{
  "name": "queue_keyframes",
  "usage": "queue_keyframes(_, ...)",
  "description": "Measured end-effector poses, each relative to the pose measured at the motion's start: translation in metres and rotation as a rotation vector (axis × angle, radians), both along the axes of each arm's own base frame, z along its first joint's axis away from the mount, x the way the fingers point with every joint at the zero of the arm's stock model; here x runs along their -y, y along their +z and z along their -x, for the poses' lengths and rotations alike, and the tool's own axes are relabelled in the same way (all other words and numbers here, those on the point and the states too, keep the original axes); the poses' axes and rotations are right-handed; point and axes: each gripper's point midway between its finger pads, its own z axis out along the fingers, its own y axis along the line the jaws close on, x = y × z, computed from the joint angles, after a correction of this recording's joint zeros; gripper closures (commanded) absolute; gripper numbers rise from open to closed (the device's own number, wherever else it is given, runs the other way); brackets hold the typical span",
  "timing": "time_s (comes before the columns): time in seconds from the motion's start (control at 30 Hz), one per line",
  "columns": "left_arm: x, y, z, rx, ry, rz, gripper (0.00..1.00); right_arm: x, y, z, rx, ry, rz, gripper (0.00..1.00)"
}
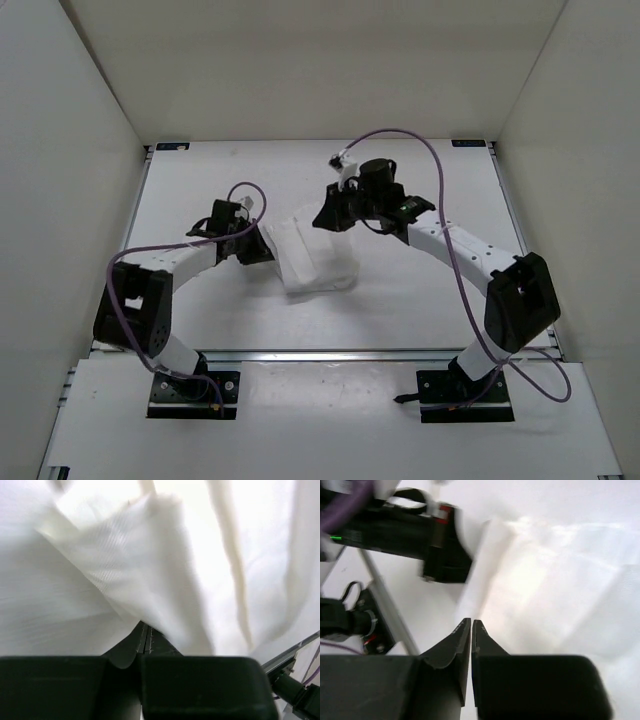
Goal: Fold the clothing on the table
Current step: Fold the skirt
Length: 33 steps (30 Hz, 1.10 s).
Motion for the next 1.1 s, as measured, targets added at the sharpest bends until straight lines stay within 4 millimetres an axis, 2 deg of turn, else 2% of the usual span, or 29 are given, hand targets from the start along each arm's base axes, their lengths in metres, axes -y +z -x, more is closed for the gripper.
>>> queue_keyframes(0.07,-0.009,0.024,-0.009,0.054,0.025,-0.005,0.83,0.018,0.002,-0.017,0.014,-0.061,0.006,1.00)
queue_keyframes(0.13,-0.014,0.054,-0.020,0.131,0.042,-0.006,0.81,0.033,-0.009,-0.031,-0.002,-0.112,0.026,1.00)
queue_keyframes(0.2,-0.014,0.088,-0.030,0.218,0.050,0.008,0.79,0.043,-0.030,-0.037,-0.043,-0.136,0.055,1.00)
queue_keyframes(0.27,-0.010,0.116,-0.035,0.287,0.045,0.028,0.80,0.046,-0.056,-0.034,-0.096,-0.138,0.086,1.00)
queue_keyframes(0.3,-0.004,0.127,-0.035,0.316,0.034,0.041,0.81,0.046,-0.069,-0.031,-0.128,-0.133,0.101,1.00)
queue_keyframes(0.37,0.013,0.136,-0.031,0.342,-0.002,0.068,0.88,0.045,-0.091,-0.026,-0.175,-0.125,0.125,1.00)
queue_keyframes(0.47,0.050,0.124,-0.008,0.314,-0.096,0.102,0.99,0.043,-0.116,-0.017,-0.229,-0.116,0.141,1.00)
queue_keyframes(0.57,0.075,0.085,0.025,0.215,-0.183,0.112,1.00,0.043,-0.131,-0.011,-0.260,-0.113,0.139,1.00)
queue_keyframes(0.63,0.078,0.055,0.044,0.133,-0.205,0.088,1.00,0.041,-0.140,-0.010,-0.276,-0.113,0.131,1.00)
queue_keyframes(0.73,0.070,0.018,0.062,0.035,-0.206,0.048,1.00,0.040,-0.150,-0.008,-0.296,-0.114,0.126,1.00)
queue_keyframes(0.8,0.065,0.002,0.068,0.000,-0.199,0.024,1.00,0.041,-0.153,-0.007,-0.299,-0.115,0.123,1.00)
queue_keyframes(0.93,0.060,-0.013,0.071,-0.030,-0.190,-0.002,1.00,0.041,-0.153,-0.008,-0.298,-0.120,0.110,1.00)
queue_keyframes(1.07,0.058,-0.017,0.070,-0.034,-0.195,-0.020,0.86,0.048,-0.145,-0.011,-0.323,-0.127,0.082,0.78)
queue_keyframes(1.1,0.057,-0.015,0.068,-0.030,-0.192,-0.023,0.77,0.052,-0.140,-0.013,-0.321,-0.137,0.073,0.65)
